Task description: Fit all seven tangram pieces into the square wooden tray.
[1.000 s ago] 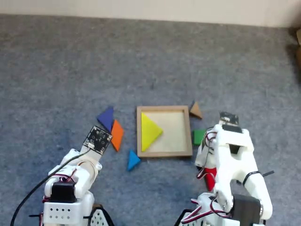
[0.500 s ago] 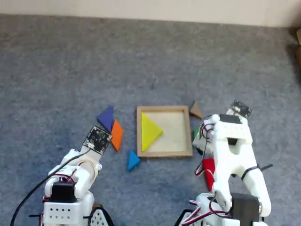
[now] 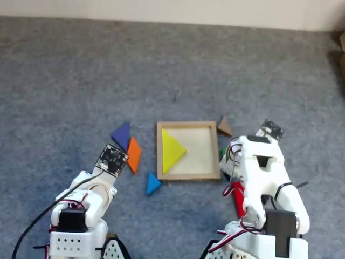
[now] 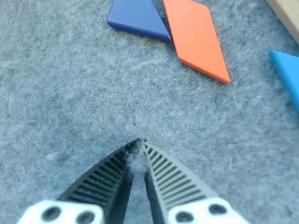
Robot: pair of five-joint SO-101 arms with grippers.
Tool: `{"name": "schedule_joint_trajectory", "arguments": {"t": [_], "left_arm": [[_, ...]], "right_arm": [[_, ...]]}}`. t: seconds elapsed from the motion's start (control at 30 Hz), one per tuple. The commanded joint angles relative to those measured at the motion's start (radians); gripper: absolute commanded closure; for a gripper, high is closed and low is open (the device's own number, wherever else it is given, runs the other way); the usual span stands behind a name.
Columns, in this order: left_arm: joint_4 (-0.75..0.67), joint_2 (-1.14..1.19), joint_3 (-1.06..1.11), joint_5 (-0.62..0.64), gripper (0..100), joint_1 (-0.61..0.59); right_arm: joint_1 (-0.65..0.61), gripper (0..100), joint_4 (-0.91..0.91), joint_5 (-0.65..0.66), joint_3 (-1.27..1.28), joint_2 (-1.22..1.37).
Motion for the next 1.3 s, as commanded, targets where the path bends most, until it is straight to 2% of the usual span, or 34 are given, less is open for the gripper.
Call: {"name": "schedule_joint_trajectory", "arguments": {"t": [0.0, 0.3, 0.4, 0.6, 1.27], "left_arm": [[0.003, -0.022, 0.022, -0.008, 99, -0.007], [0.003, -0.022, 0.022, -0.008, 99, -0.007], [0.003, -0.022, 0.022, -0.008, 99, -0.007], [0.003, -0.022, 0.022, -0.008, 99, -0.007], [0.003, -0.022, 0.022, -0.008, 99, -0.007]], "right_arm": [[-0.018, 57.4, -0.012, -0.002, 0.001, 0.025], [-0.015, 57.4, -0.004, 0.0, 0.004, 0.027], [-0.015, 57.5, 0.039, 0.041, 0.002, 0.025], [-0.012, 64.4, 0.054, 0.057, 0.002, 0.025], [-0.01, 64.9, 0.111, 0.143, 0.002, 0.027]]}}
